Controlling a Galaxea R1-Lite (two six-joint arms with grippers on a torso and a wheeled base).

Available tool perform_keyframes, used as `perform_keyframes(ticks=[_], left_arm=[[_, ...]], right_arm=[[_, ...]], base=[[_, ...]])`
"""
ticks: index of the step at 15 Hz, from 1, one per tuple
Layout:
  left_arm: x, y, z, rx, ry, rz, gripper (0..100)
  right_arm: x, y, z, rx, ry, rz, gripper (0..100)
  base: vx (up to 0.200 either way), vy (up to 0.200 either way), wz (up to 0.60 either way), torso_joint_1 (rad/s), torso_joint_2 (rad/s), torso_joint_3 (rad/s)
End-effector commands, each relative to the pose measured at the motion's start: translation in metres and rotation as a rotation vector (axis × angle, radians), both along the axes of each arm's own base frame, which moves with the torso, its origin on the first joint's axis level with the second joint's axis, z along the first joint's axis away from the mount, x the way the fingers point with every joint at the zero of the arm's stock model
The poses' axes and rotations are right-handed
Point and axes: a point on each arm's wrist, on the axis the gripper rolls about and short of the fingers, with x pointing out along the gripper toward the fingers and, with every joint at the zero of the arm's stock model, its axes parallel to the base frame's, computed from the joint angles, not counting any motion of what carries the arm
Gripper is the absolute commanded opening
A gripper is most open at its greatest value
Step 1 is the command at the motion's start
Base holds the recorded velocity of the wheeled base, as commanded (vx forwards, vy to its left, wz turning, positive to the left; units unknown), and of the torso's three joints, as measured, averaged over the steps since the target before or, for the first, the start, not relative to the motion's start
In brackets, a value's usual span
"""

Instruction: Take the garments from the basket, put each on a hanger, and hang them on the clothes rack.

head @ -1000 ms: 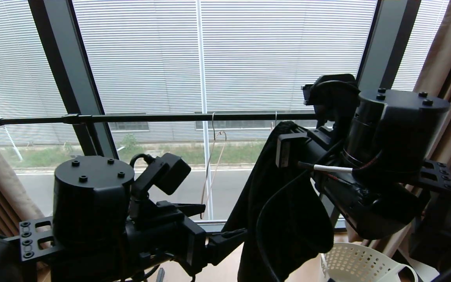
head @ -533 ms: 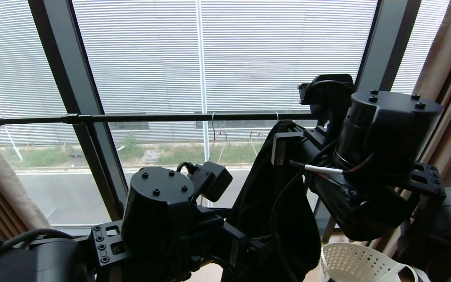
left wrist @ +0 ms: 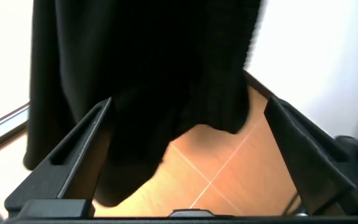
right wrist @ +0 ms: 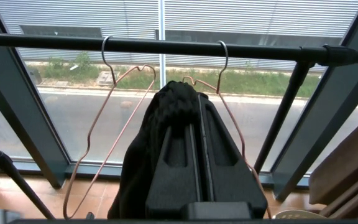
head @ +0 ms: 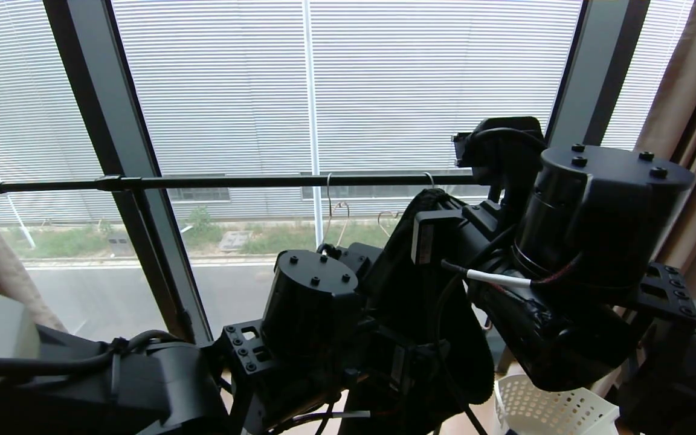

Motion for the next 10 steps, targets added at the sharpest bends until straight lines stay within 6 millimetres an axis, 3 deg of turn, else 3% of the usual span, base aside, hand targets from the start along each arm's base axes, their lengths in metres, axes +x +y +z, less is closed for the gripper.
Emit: perform_keyframes(ticks=[1,10], left_arm=[[0.008,-0.009,-0.013,0.027,0.014,0.016,100],[0.019,-0.02,-0.038,0.098,0.024,0.084,100]], right_arm=[[-0.002,-0.001,0.002,0.007,-0.005,0.003,0],[-0.005,-0.003,0.007,0.018,-0.013,0.007,0]], base=[[0.0,0.0,0.0,0.0,0.0,0.0],[0.0,0.0,0.0,0.0,0.0,0.0]])
